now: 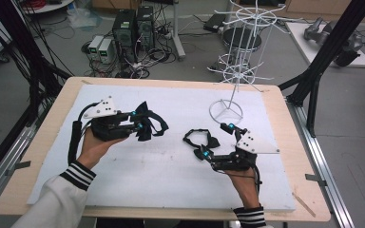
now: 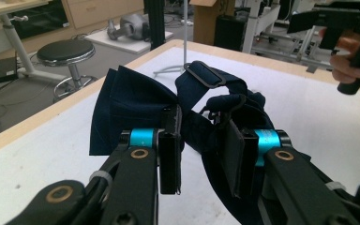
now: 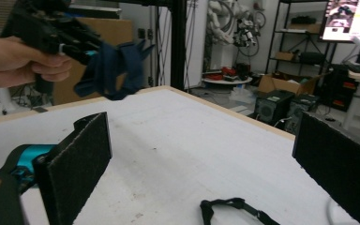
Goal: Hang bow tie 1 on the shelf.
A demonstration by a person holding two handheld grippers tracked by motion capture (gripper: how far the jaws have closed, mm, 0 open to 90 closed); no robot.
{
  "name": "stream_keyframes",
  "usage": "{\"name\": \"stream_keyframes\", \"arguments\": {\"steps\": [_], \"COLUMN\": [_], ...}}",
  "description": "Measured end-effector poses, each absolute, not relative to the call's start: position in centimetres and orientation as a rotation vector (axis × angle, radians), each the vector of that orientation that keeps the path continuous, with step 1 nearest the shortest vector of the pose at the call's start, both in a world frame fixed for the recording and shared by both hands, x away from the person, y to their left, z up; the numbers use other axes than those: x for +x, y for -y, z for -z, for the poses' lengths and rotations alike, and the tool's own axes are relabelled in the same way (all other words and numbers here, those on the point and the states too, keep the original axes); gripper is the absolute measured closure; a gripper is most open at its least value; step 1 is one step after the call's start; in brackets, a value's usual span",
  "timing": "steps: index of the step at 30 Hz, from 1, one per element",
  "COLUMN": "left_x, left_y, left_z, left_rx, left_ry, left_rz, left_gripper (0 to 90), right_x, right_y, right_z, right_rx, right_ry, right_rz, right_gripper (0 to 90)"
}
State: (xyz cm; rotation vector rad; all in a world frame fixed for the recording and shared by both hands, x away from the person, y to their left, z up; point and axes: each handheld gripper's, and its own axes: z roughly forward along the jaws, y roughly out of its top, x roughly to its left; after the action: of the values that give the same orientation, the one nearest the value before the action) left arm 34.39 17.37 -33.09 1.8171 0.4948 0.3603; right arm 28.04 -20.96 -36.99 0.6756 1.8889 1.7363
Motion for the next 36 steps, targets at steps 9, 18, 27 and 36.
{"name": "stream_keyframes", "arguments": {"steps": [9,18,27,36], "left_x": [34.5,34.5,34.5,34.3], "left_y": [-15.6,-14.0,-12.8,-12.0], "left_z": [32.3,31.6,31.3,31.0], "left_rx": [1.795,1.779,1.771,1.764], "left_ry": [-0.490,-0.482,-0.459,-0.442], "left_rz": [-0.374,-0.382,-0.364,-0.354], "left_gripper": [70.2,70.2,70.2,70.1], "right_x": [27.6,27.2,27.2,27.5], "right_y": [18.7,17.0,15.6,14.6], "right_z": [36.2,35.4,35.3,35.4], "right_rx": [0.573,0.503,0.435,0.423], "right_ry": [-1.948,-1.982,-2.028,-2.068], "right_rz": [-1.817,-1.859,-1.868,-1.861], "right_gripper": [5.6,10.3,15.0,18.1]}}
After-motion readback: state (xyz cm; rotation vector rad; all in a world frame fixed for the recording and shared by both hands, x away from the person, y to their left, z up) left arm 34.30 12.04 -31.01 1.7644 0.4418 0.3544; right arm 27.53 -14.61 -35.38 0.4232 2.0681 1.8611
